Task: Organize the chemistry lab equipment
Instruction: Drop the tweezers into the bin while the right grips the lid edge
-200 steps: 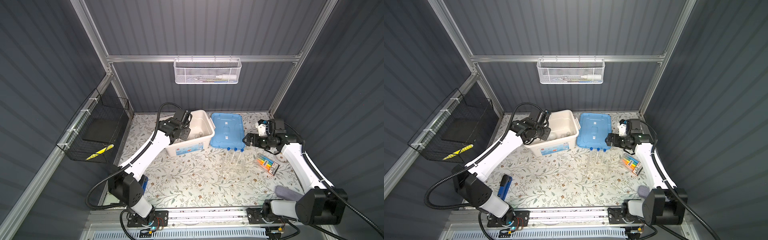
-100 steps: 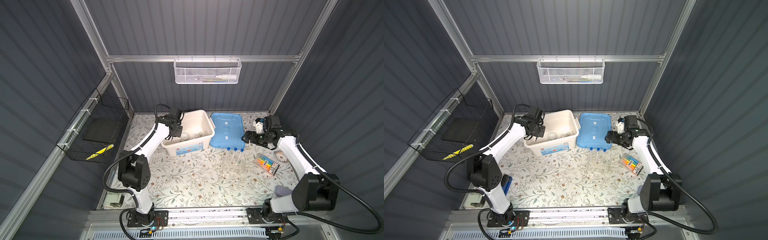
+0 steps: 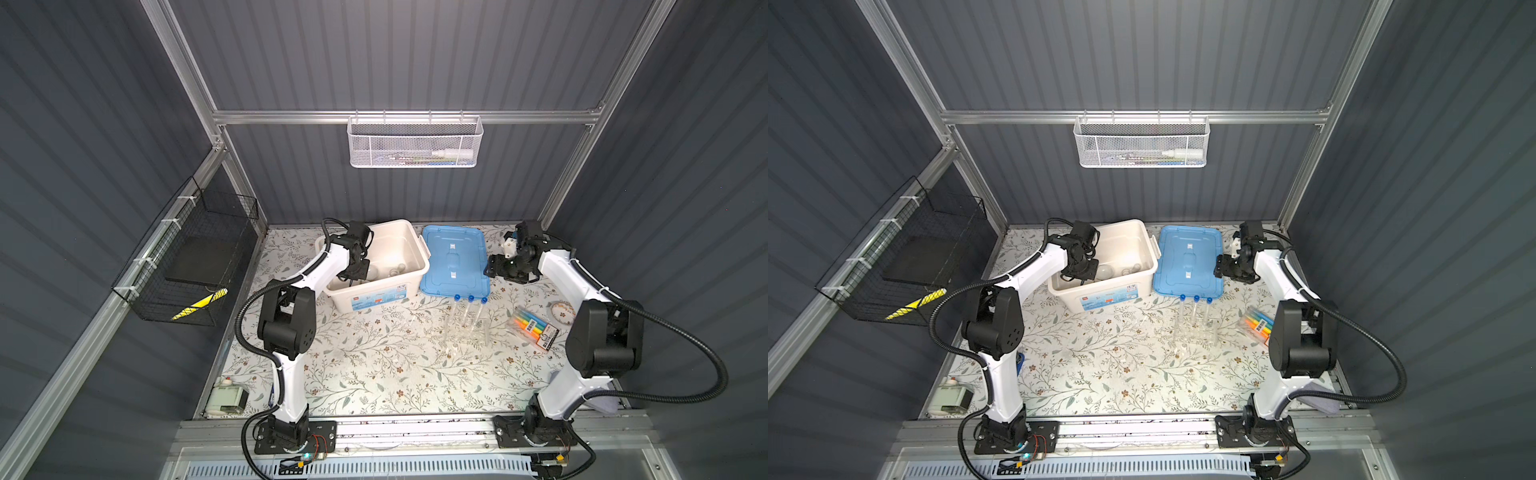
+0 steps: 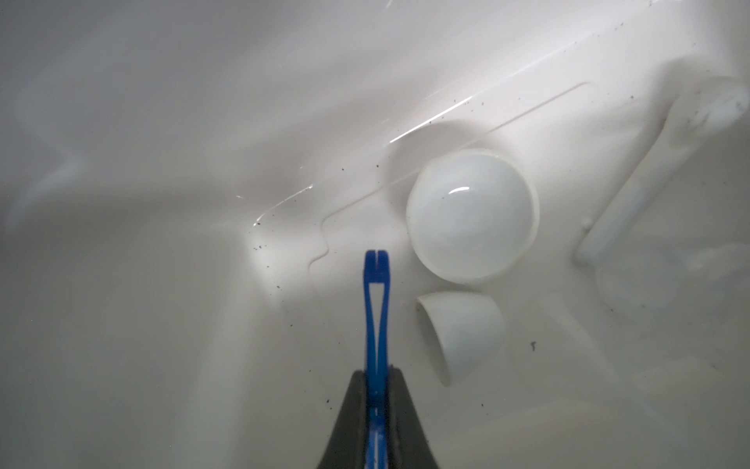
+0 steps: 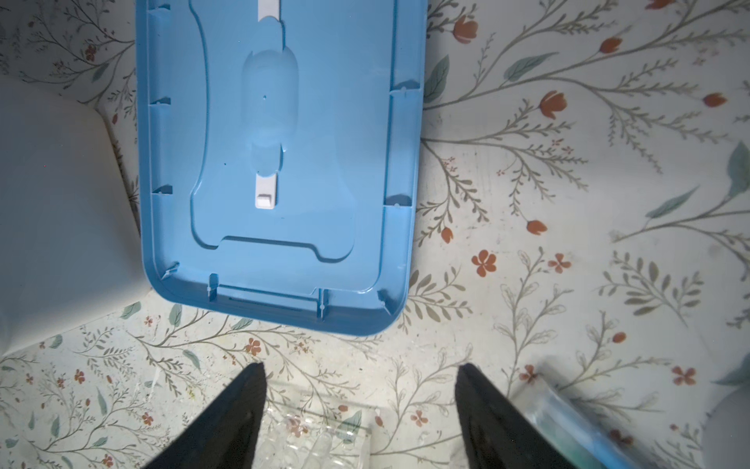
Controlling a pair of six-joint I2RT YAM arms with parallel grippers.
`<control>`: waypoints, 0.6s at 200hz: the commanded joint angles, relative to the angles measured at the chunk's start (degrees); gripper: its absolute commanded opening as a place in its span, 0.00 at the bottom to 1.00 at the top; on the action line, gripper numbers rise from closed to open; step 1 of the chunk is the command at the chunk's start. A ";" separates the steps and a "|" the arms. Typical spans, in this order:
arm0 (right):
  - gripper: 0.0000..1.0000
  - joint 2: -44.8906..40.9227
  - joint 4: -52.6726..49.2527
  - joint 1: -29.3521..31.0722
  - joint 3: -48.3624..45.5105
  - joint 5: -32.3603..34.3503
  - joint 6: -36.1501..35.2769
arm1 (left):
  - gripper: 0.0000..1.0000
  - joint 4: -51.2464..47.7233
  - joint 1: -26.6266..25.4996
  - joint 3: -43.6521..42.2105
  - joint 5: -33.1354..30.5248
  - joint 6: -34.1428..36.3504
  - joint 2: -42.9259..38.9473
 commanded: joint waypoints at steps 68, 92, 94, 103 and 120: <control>0.67 13.36 -2.77 -0.05 11.48 3.53 -1.54 | 0.17 -1.17 0.45 -2.79 2.84 -1.43 0.71; 0.61 16.79 -3.54 -0.18 14.31 4.21 -2.07 | 0.20 -1.44 0.40 -3.28 3.28 -1.30 0.71; 0.61 17.04 -3.66 -0.19 14.60 4.25 -2.14 | 0.21 -1.44 0.43 -3.31 3.28 -1.30 0.64; 0.58 18.23 -3.98 -0.19 15.44 4.52 -2.33 | 0.24 -1.72 0.45 -3.41 3.39 -1.37 0.47; 0.55 20.32 -4.68 -0.31 17.01 5.11 -2.78 | 0.33 -1.97 0.45 -3.71 3.82 -1.53 -0.32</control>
